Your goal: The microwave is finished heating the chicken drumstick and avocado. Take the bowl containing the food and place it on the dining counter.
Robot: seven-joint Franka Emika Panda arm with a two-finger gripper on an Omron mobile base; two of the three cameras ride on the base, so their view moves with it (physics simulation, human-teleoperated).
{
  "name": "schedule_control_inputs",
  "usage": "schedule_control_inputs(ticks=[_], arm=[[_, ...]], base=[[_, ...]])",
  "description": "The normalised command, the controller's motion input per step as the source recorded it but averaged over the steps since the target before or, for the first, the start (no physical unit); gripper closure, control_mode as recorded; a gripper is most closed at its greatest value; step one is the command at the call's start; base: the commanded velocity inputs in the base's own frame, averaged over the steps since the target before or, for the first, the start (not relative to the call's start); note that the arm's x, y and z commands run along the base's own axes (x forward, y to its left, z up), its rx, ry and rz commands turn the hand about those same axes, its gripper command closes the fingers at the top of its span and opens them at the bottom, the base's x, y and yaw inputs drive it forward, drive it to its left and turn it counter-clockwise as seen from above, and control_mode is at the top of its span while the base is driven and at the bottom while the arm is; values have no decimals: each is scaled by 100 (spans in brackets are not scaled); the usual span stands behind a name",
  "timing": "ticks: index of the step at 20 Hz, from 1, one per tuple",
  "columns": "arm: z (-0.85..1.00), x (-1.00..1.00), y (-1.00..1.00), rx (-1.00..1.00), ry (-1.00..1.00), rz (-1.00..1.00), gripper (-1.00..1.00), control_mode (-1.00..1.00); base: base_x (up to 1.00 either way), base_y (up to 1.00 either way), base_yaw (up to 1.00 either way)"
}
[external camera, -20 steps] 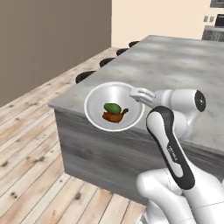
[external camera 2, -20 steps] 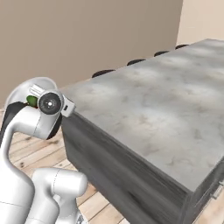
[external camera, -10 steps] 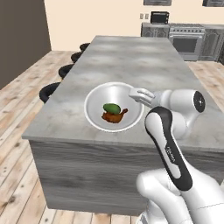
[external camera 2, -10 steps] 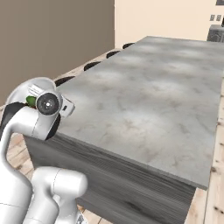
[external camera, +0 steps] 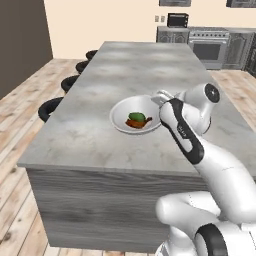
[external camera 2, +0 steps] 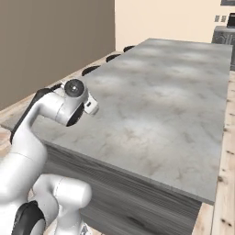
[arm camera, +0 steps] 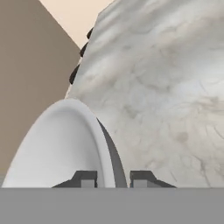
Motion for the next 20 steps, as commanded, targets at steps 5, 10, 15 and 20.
schedule_control_inputs(ticks=[5,10,15,20], arm=[[-40,47,-3,1,21,-13,100,-100],[-76,100,8,0,17,-26,100,-100],[-69,100,-10,1,12,-20,100,-100],[-56,100,-4,0,1,-14,100,-100]], base=[[0,0,0],[0,0,0],[0,0,0],[0,0,0]])
